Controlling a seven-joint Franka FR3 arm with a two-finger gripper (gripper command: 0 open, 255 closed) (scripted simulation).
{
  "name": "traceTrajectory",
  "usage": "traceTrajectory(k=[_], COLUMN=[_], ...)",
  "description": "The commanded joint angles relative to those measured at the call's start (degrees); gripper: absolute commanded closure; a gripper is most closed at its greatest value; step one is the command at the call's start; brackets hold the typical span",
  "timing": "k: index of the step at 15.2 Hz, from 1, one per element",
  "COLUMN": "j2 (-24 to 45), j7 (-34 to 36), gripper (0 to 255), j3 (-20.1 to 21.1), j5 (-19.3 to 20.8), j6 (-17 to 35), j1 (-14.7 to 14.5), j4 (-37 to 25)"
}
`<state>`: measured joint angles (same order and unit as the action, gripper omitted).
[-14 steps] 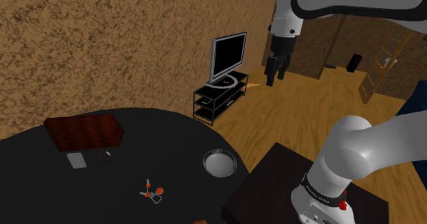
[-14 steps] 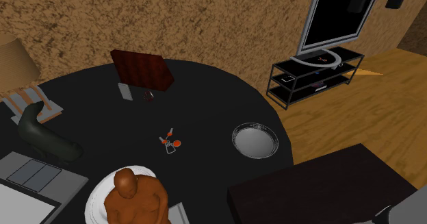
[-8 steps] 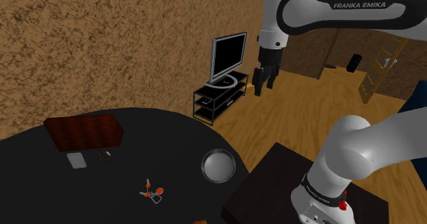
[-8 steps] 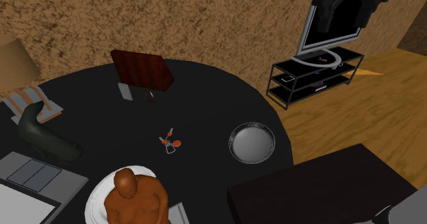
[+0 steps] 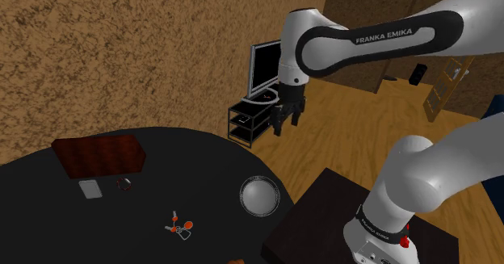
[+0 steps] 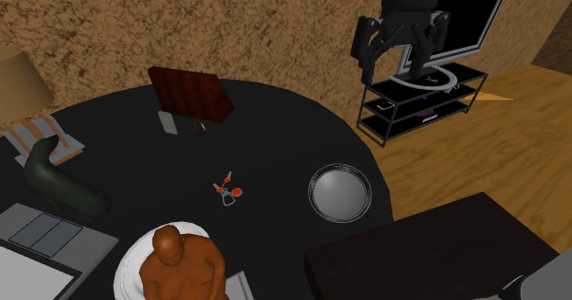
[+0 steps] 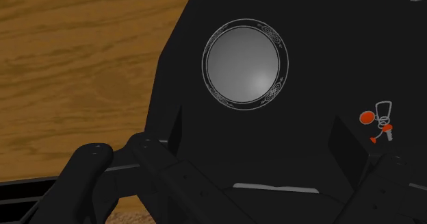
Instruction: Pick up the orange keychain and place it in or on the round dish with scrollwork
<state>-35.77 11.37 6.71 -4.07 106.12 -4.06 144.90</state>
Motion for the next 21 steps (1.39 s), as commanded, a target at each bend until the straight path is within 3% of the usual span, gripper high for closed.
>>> traceTrajectory(k=[1,11,21], j2=[3.0,22.4,45.6], j7=[1.8,12.6,27.1], gripper=[0,0,0], j3=[1.4,9.3,12.9], j5=[-0.7,-1.1,8.3], j6=[3.5,20.6,32.0], j1=[-0.4,-1.8,-4.1], j4=[0.2,-3.1,-14.5])
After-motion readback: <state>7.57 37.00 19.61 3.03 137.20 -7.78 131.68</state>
